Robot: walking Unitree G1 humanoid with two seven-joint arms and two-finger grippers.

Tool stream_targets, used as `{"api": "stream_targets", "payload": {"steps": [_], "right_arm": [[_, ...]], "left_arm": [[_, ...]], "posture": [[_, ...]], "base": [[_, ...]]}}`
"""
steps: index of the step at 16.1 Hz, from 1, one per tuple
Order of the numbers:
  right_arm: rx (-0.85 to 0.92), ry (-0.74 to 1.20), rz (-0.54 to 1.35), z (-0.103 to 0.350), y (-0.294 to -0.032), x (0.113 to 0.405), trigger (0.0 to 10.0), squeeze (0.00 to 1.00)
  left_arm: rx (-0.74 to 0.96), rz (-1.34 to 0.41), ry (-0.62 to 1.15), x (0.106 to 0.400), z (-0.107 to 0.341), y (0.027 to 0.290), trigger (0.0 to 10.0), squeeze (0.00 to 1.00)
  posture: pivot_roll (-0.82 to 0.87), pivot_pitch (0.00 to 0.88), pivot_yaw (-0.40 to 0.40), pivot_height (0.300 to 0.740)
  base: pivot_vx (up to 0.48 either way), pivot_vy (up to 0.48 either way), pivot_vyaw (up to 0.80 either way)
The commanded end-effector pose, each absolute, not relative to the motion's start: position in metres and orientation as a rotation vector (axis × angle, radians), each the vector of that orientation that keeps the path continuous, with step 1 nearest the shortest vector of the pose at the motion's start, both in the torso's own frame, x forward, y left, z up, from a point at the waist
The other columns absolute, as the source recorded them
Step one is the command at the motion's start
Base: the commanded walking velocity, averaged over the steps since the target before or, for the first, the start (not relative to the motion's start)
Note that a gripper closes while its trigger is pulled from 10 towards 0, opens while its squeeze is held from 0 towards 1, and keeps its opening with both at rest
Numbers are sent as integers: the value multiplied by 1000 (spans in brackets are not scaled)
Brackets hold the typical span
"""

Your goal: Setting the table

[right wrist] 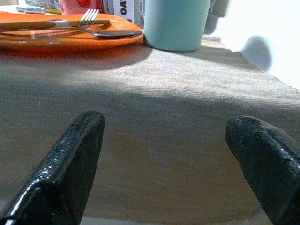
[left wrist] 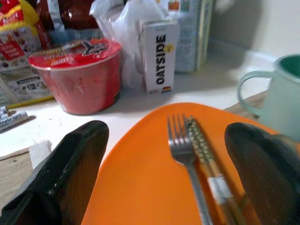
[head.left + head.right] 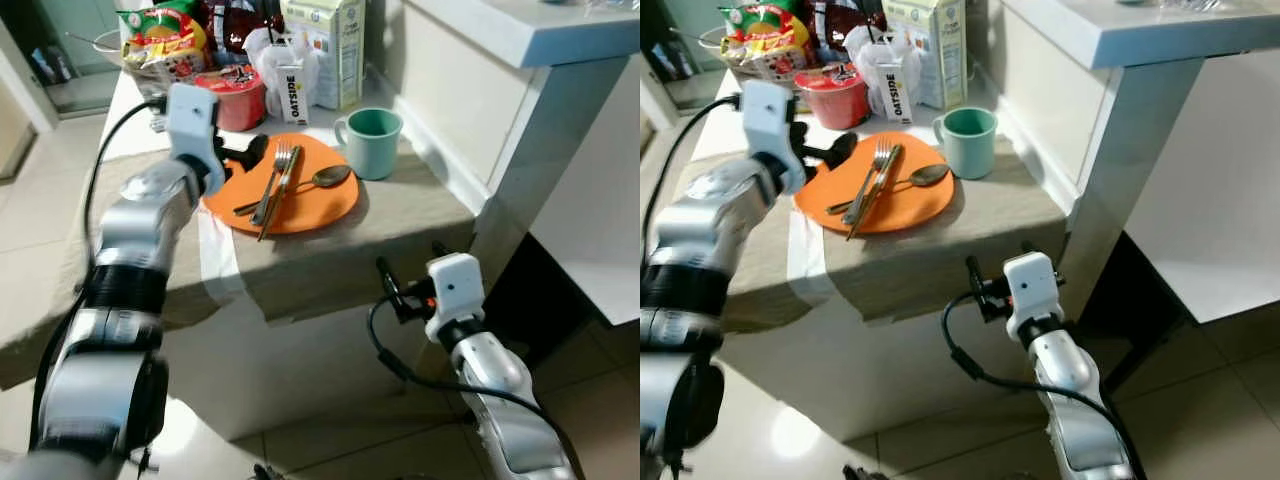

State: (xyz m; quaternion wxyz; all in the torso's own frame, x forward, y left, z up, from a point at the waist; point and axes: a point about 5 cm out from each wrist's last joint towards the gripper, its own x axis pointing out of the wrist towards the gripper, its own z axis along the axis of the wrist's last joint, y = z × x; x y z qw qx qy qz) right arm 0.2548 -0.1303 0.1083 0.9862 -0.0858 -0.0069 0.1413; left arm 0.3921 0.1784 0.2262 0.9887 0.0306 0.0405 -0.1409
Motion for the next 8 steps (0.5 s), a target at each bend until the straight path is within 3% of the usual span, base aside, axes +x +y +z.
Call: {"api": "stream_targets", "payload": {"steps": [1, 8], "right_arm": [[-183, -21, 271, 112, -132, 254, 10000, 0], [-197, -4, 242, 112, -138, 246, 10000, 0]], "left_arm": [[79, -280, 91, 396, 224, 180, 10000, 0], [54, -308, 254, 408, 197, 160, 10000, 0]], "posture": [[-128, 72, 103, 740], [-165, 87, 115, 740]], "base": [[0, 0, 0], [0, 0, 0]]}}
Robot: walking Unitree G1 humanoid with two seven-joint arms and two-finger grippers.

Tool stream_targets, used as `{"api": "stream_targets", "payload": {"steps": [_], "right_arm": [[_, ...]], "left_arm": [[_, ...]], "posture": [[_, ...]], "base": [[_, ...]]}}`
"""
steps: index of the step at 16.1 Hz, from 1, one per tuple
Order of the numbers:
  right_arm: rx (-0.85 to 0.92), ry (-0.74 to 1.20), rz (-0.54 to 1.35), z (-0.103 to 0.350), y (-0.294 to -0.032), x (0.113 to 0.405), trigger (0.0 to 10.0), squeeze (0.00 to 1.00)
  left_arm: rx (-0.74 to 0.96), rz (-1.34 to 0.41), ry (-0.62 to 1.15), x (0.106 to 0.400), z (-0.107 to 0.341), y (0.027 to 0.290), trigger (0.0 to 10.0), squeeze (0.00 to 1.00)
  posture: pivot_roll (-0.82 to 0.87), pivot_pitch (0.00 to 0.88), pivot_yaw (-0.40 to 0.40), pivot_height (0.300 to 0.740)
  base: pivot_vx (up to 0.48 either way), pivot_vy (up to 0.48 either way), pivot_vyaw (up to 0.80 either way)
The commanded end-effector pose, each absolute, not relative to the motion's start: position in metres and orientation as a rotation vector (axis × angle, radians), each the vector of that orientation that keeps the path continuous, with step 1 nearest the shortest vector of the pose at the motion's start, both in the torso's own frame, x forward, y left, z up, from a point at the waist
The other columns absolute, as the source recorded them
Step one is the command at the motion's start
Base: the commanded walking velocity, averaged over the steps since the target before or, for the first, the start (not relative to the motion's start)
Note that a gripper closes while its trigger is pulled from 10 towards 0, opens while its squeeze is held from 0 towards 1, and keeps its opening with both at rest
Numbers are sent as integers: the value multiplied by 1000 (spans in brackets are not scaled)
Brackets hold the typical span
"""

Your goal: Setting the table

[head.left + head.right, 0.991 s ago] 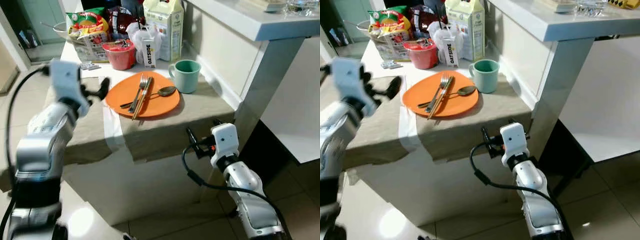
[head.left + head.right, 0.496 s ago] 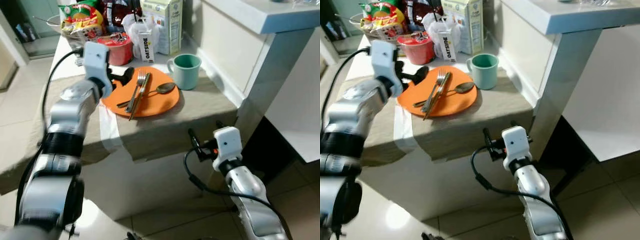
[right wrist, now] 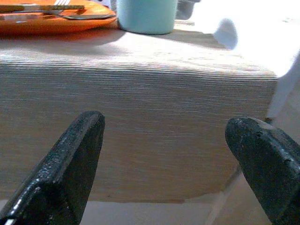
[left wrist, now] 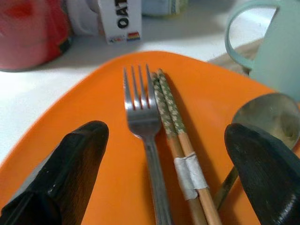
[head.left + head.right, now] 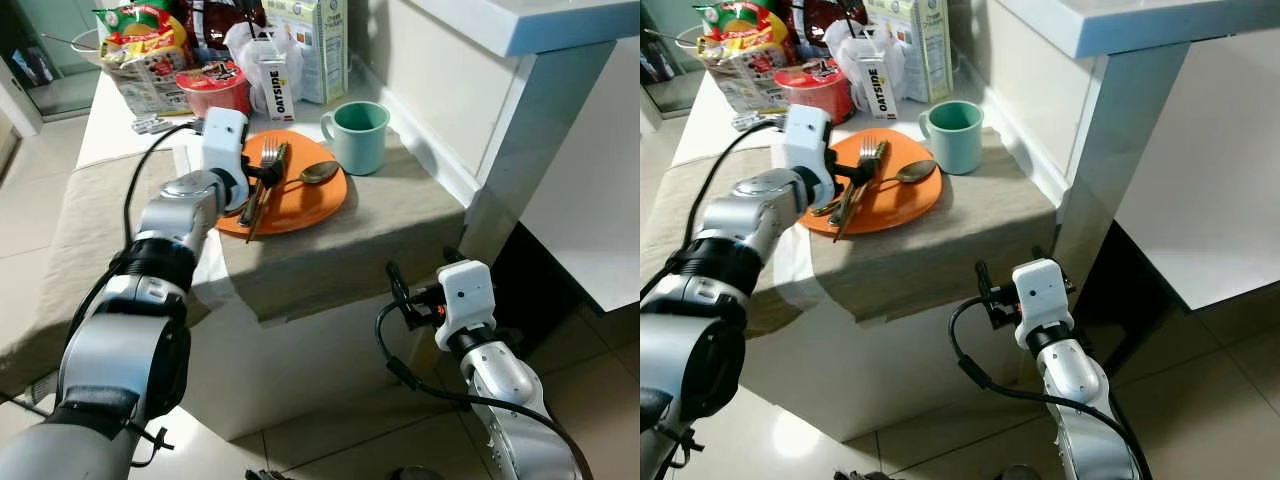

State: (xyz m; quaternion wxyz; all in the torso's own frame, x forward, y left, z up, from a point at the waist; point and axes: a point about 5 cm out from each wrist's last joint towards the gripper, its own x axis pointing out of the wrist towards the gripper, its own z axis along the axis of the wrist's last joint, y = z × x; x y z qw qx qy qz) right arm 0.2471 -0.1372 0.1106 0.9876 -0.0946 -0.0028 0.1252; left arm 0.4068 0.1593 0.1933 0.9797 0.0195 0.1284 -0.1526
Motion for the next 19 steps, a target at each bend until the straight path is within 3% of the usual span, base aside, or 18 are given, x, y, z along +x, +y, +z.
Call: {"api": "stream_targets", "payload": {"steps": [1, 19], "right_arm": [[-197, -1, 240, 112, -138, 245, 10000, 0], [-199, 18, 250, 110, -134, 245, 10000, 0]], "left_arm": [[58, -306, 268, 408, 194, 160, 10000, 0], [149, -390, 429, 404, 173, 154, 10000, 0]], "posture": [[-169, 89, 120, 740], [-152, 95, 122, 740]], "base": [[0, 0, 0], [0, 0, 0]]}}
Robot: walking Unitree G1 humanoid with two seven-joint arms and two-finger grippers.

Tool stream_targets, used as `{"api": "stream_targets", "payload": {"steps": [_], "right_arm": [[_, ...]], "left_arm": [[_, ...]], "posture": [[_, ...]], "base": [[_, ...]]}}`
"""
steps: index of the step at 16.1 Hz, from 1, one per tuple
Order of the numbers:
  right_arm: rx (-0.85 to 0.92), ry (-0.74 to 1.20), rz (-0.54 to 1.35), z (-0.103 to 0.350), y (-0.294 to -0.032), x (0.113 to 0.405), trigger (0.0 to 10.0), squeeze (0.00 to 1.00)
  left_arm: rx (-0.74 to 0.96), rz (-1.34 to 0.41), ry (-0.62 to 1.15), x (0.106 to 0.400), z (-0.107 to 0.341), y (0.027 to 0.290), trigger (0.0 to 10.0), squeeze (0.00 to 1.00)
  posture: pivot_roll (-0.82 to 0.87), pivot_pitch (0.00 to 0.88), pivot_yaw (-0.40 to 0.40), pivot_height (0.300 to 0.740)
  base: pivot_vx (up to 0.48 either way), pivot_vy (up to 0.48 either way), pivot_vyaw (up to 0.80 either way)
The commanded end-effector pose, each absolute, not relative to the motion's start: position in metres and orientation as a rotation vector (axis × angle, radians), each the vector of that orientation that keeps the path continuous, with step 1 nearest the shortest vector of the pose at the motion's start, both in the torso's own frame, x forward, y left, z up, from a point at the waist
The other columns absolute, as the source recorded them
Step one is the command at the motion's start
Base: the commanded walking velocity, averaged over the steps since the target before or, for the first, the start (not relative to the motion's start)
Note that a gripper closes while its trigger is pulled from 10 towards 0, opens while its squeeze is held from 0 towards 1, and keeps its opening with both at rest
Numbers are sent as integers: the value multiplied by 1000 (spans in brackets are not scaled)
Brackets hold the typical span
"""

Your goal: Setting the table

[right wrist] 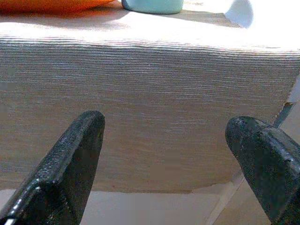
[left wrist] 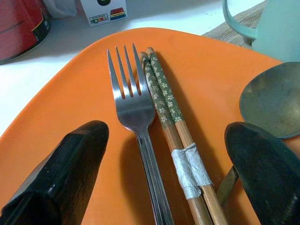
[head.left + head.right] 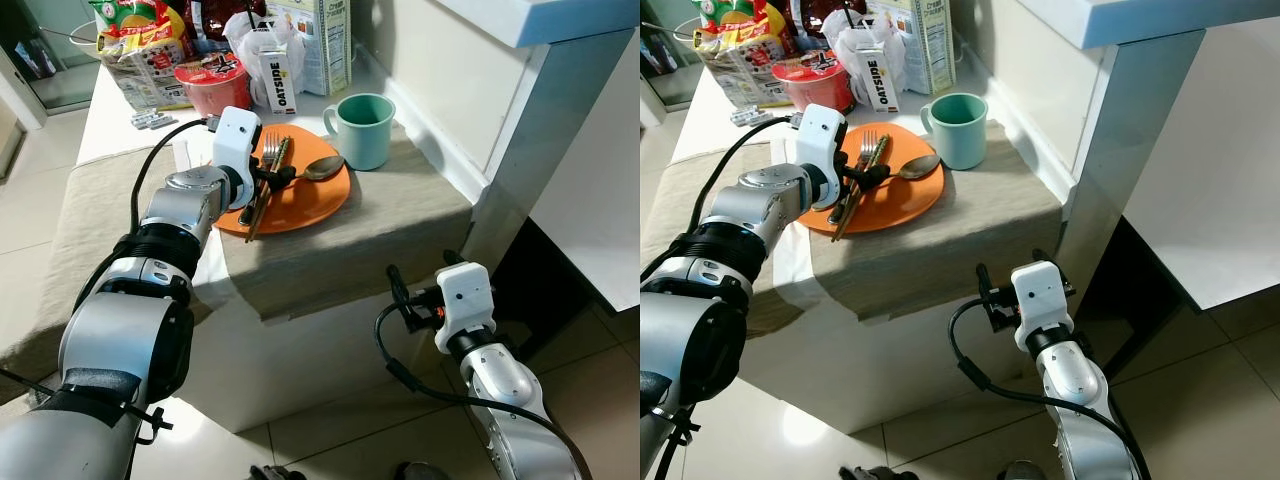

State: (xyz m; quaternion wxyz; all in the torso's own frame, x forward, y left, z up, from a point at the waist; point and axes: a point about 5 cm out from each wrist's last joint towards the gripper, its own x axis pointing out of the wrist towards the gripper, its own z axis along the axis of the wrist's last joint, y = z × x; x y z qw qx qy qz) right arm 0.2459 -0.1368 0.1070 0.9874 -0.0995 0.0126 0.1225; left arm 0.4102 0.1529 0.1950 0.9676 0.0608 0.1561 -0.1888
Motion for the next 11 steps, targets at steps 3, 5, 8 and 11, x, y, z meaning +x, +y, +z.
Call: {"api": "stream_targets", "payload": {"steps": [3, 5, 8, 11], "right_arm": [[-200, 20, 253, 109, -134, 245, 10000, 0], [-201, 20, 255, 109, -133, 246, 10000, 0], [-204, 18, 259, 109, -133, 247, 10000, 0], [-207, 14, 261, 110, -133, 249, 10000, 0]], "left_arm": [[150, -404, 441, 404, 174, 153, 7294, 0], [134, -436, 494, 401, 167, 151, 10000, 0], [126, -448, 534, 398, 160, 151, 10000, 0], [122, -430, 545, 397, 157, 154, 2039, 0]], "posture": [[-152, 95, 122, 740], [-149, 89, 118, 740], [-149, 80, 117, 740], [-149, 70, 115, 740]], "base": [[0, 0, 0], [0, 0, 0], [0, 0, 0], [0, 0, 0]]}}
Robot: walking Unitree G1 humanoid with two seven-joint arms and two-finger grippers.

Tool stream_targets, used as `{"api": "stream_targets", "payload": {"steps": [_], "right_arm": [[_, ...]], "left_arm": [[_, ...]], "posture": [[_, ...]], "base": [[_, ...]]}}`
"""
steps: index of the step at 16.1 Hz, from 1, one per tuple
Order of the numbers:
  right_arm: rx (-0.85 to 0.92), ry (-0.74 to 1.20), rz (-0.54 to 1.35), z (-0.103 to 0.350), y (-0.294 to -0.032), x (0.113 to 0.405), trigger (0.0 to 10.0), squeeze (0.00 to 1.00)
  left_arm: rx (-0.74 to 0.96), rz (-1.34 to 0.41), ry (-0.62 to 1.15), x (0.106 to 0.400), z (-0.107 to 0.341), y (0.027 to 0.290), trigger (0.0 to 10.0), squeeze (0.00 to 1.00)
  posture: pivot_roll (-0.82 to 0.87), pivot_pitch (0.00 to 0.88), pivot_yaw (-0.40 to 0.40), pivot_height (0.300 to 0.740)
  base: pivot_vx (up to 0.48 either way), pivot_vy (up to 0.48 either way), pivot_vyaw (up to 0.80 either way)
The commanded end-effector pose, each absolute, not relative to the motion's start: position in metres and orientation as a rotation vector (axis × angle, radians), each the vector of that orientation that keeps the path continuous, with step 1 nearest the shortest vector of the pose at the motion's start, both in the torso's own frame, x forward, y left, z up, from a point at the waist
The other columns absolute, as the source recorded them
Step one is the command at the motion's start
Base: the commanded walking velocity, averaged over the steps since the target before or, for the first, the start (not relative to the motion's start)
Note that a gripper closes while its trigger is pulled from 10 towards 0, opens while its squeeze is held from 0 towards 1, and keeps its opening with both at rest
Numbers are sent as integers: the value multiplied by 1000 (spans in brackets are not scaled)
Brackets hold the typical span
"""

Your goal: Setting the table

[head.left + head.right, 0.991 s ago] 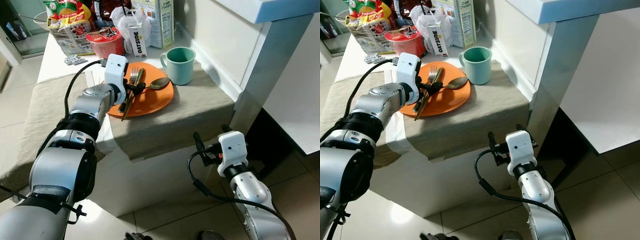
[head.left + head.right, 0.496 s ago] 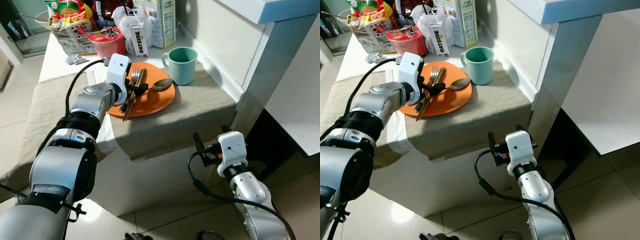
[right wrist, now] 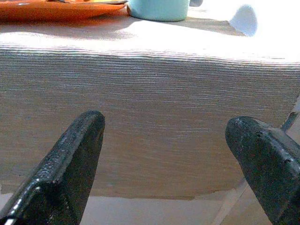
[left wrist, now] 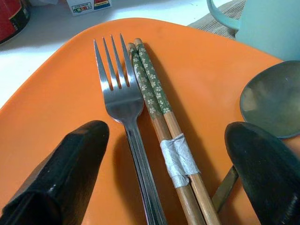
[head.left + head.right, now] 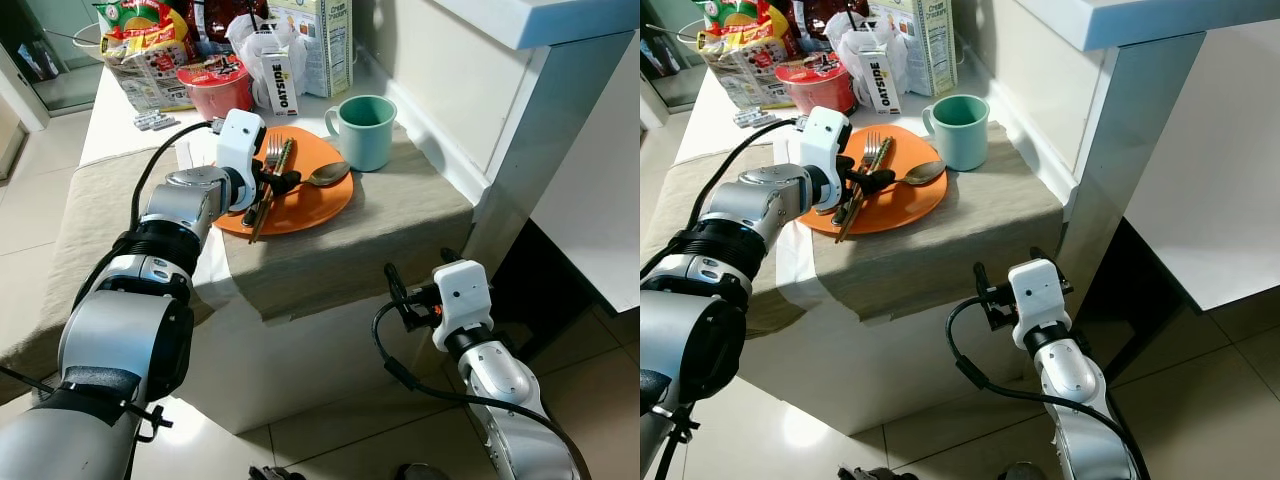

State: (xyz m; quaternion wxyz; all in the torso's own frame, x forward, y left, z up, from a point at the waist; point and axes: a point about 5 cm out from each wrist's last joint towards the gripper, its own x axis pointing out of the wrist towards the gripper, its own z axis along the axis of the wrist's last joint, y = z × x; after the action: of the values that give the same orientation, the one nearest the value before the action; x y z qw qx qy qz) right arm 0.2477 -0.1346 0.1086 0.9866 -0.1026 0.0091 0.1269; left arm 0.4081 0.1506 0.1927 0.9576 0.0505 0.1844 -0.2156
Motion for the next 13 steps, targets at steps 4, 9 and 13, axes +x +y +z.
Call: {"api": "stream_targets", "payload": {"steps": [4, 9, 13], "right_arm": [[-210, 10, 259, 110, -133, 249, 10000, 0], [-212, 10, 258, 110, -133, 249, 10000, 0], [-211, 12, 258, 110, -133, 249, 10000, 0]], "left_arm": [[220, -411, 514, 398, 157, 160, 0, 0], [193, -432, 538, 396, 154, 158, 0, 0], [45, -445, 594, 394, 152, 158, 0, 0]], "posture": [[-152, 66, 115, 740], [-152, 69, 114, 740], [-151, 72, 117, 740]], "base": [[0, 0, 0], [0, 0, 0], [0, 0, 0]]}}
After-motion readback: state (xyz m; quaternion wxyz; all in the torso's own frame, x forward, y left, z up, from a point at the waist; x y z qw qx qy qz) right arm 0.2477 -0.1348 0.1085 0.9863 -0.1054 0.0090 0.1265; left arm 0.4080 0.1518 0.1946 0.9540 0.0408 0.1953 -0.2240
